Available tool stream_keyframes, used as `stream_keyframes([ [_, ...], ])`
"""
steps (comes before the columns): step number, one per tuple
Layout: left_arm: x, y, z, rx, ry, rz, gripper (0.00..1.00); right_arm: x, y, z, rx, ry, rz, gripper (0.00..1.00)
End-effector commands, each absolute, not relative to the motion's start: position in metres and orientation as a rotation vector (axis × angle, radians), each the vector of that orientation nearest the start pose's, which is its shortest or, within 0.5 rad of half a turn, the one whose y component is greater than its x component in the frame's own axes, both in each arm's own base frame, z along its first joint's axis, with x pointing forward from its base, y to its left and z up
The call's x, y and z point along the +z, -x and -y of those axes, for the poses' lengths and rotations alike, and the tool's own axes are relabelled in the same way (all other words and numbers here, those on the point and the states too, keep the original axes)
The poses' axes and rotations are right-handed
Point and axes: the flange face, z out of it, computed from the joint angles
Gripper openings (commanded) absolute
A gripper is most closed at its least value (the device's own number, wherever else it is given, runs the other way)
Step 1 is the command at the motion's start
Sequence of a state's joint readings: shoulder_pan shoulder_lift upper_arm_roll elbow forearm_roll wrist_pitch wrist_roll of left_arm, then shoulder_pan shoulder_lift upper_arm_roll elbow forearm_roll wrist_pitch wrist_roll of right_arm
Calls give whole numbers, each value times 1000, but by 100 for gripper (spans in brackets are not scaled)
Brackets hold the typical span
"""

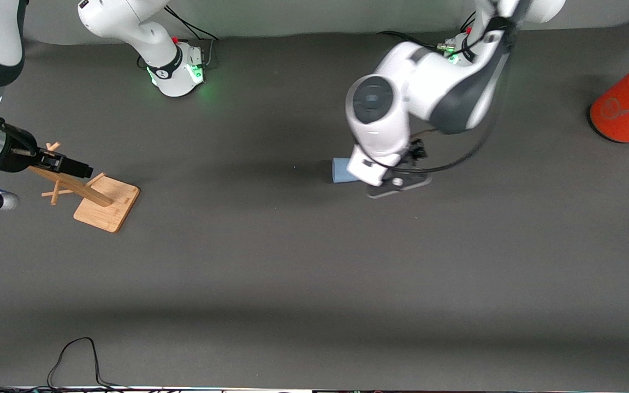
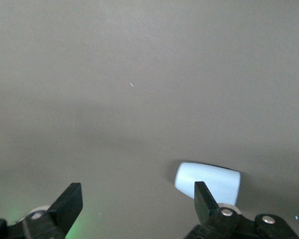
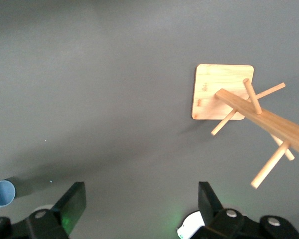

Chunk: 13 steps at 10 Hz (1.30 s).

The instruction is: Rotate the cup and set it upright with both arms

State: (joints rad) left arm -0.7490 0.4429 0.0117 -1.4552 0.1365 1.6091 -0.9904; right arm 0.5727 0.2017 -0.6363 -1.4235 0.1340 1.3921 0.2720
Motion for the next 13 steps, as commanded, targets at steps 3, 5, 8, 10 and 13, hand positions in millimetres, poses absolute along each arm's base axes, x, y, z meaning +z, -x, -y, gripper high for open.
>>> stream_keyframes([
  [3,304,-444,525,74,2640,233,100,574,-565,9,208,3056,-419,100],
  [5,255,-424,543,59,2575,206,100,574,-562,14,199,3046,-420,100],
  [8,228,-401,555,65,2543,168,100,580,-559,9,179,3066,-397,100],
  [10,213,-390,561,66,2529,141,100,580,-560,7,165,3067,-393,100],
  [13,201,-387,557,70,2484,129,23,579,-562,4,147,3104,-377,100],
])
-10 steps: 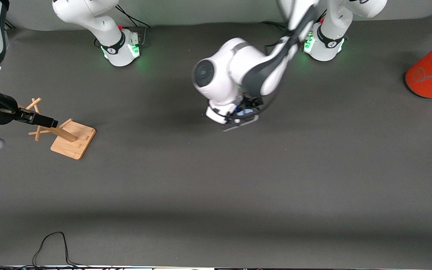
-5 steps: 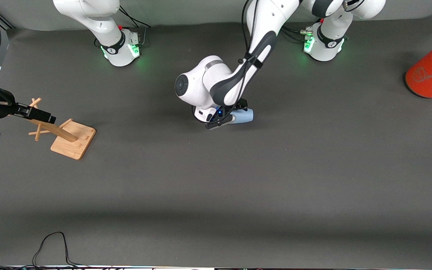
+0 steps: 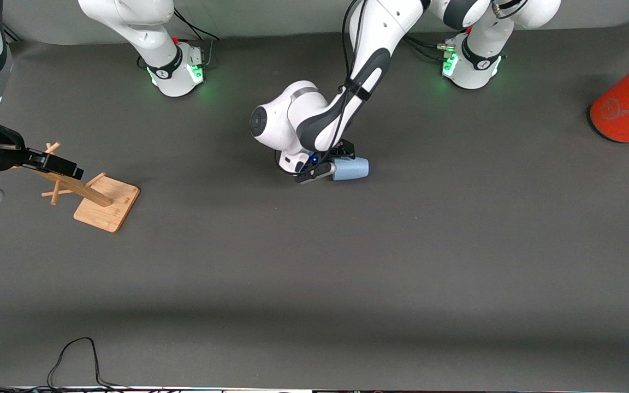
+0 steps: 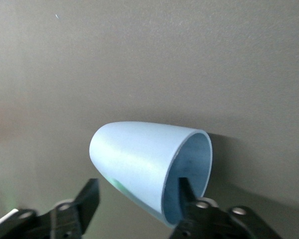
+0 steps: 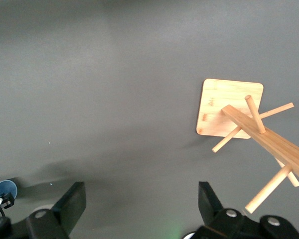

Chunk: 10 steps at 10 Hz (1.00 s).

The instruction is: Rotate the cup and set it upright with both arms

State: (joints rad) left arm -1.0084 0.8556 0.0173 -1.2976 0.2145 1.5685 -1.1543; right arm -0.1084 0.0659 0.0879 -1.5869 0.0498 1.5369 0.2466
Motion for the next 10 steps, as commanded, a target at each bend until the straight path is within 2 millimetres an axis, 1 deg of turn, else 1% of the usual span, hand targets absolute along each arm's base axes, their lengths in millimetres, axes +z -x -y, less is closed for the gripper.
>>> stream_keyframes([
  [1,201,-387,554,68,2463,121,0,579,-564,5,127,3107,-382,100],
  [2,207,-389,552,70,2457,124,0,577,-564,3,131,3111,-378,100],
  [4,225,-399,553,72,2465,125,0,577,-565,3,129,3114,-376,100],
  [5,229,-402,551,82,2467,108,0,578,-565,5,126,3118,-366,100],
  [6,232,-411,545,98,2466,107,0,578,-566,4,125,3122,-328,100],
  [7,237,-426,534,134,2477,102,0,578,-566,4,125,3123,-314,100],
  [8,250,-441,523,184,2510,83,0,578,-566,5,123,3124,-309,100],
  [9,269,-465,503,286,2576,58,0,579,-565,5,120,3130,-206,100],
  [10,299,-493,477,413,2676,40,0,580,-565,6,118,3132,-124,100],
])
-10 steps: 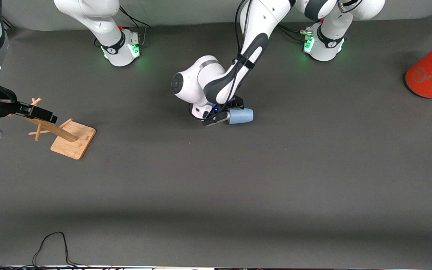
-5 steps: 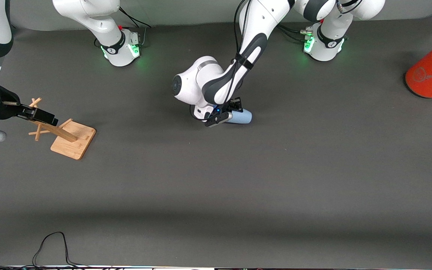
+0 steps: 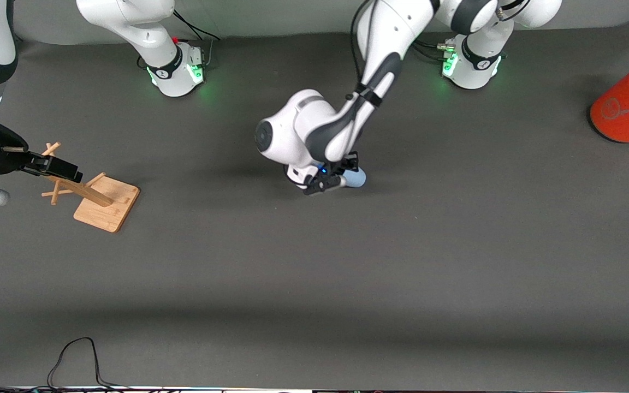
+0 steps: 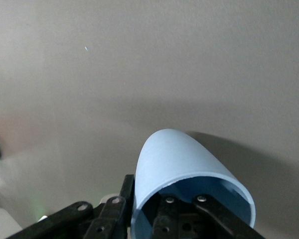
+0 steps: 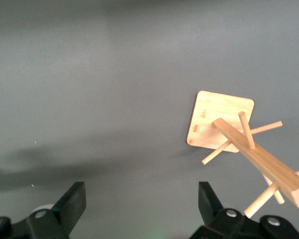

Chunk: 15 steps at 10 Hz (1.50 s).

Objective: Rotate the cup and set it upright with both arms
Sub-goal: 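Rotate the cup upright with the left gripper and set it down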

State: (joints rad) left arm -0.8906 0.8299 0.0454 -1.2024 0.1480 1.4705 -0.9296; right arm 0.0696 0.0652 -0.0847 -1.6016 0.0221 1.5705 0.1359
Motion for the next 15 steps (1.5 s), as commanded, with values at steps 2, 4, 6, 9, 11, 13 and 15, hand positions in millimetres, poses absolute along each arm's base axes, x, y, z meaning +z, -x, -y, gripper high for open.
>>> stream_keyframes([
  [2,338,-523,441,479,2870,165,0,581,-565,6,115,3132,-121,100],
  [4,347,-502,418,402,2993,244,0,583,-563,4,115,3132,-133,100],
  [6,329,-485,402,317,3020,432,0,586,-561,4,113,3133,-131,100],
  [9,282,-458,396,253,3019,649,0,584,-564,6,108,3158,-125,100],
  [11,270,-434,387,239,3076,719,0,585,-566,6,74,3159,-127,100],
  [13,265,-430,392,259,3080,711,0,585,-566,6,74,3160,-127,100],
  [15,264,-428,393,267,3075,690,100,585,-566,6,76,3160,-127,100],
])
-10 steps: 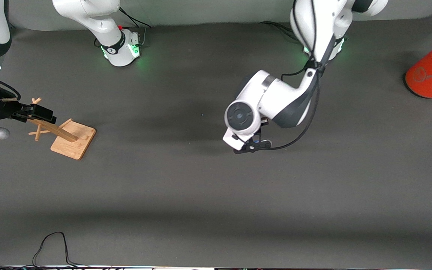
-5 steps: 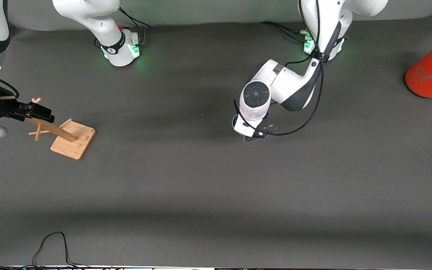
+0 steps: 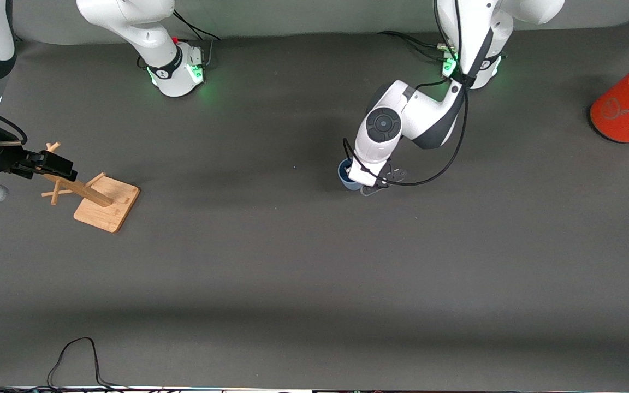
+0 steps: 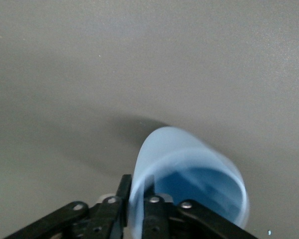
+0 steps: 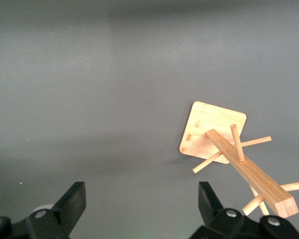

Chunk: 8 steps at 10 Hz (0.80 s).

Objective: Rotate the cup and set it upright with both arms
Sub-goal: 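Rotate the cup upright with the left gripper and set it down, then release the upright cup and raise the left gripper away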

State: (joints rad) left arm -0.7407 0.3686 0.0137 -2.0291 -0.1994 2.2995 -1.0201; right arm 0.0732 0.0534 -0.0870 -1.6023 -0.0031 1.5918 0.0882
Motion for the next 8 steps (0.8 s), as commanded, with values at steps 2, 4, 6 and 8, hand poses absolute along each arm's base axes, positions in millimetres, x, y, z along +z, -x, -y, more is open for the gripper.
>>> stream_keyframes([
  [2,266,-429,394,266,3075,680,100,584,-566,6,81,3160,-127,100],
  [4,288,-440,399,290,3067,649,100,583,-567,6,86,3160,-129,100],
  [6,336,-470,393,341,3064,531,100,583,-566,6,86,3159,-130,100],
  [8,394,-512,362,321,3100,396,100,582,-566,6,88,3159,-130,100],
])
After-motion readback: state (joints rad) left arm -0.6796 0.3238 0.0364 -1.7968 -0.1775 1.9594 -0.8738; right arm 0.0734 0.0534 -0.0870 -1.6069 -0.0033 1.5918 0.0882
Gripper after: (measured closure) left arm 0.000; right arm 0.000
